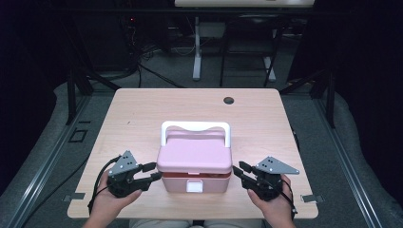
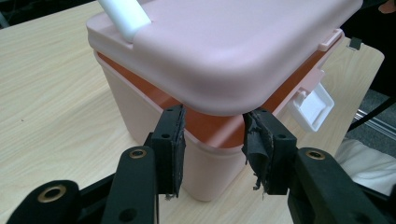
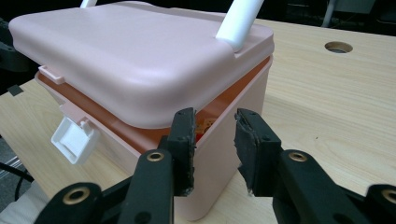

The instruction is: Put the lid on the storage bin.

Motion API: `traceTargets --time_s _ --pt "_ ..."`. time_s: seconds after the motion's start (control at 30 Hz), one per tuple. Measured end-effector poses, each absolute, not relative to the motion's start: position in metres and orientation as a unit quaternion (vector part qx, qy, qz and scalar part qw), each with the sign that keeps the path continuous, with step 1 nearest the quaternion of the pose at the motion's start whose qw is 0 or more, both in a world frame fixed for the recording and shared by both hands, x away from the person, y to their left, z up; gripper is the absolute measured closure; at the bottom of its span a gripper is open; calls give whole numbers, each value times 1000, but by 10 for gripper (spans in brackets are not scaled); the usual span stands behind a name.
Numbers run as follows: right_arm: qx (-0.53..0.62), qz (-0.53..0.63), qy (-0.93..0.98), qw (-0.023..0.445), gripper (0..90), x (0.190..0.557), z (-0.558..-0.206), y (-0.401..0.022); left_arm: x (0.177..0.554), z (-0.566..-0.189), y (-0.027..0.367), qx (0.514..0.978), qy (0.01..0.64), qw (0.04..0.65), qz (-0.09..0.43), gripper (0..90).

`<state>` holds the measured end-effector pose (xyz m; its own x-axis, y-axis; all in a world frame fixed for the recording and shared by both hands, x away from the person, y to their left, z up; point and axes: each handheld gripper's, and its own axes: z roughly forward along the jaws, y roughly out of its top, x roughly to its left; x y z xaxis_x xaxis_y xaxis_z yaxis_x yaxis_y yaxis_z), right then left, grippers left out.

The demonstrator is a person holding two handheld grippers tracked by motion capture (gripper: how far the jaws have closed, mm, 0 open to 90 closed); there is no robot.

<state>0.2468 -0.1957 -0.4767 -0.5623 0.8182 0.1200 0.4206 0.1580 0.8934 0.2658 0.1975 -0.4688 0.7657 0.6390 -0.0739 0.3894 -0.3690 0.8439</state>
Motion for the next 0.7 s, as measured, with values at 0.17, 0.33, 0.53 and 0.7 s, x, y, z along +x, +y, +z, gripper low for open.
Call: traceTargets --time_s 0.17,0.33,0.53,0.7 --pt "423 490 735 201 670 247 -479 -195 266 -472 199 820 315 459 131 580" --pt "424 491 735 201 669 247 -480 -194 265 -476 200 818 319 462 130 581" --pt "423 489 736 200 667 247 -480 -193 264 -477 202 818 320 461 130 581" --pt "424 488 736 199 667 248 -481 -193 263 -478 203 822 318 455 128 582"
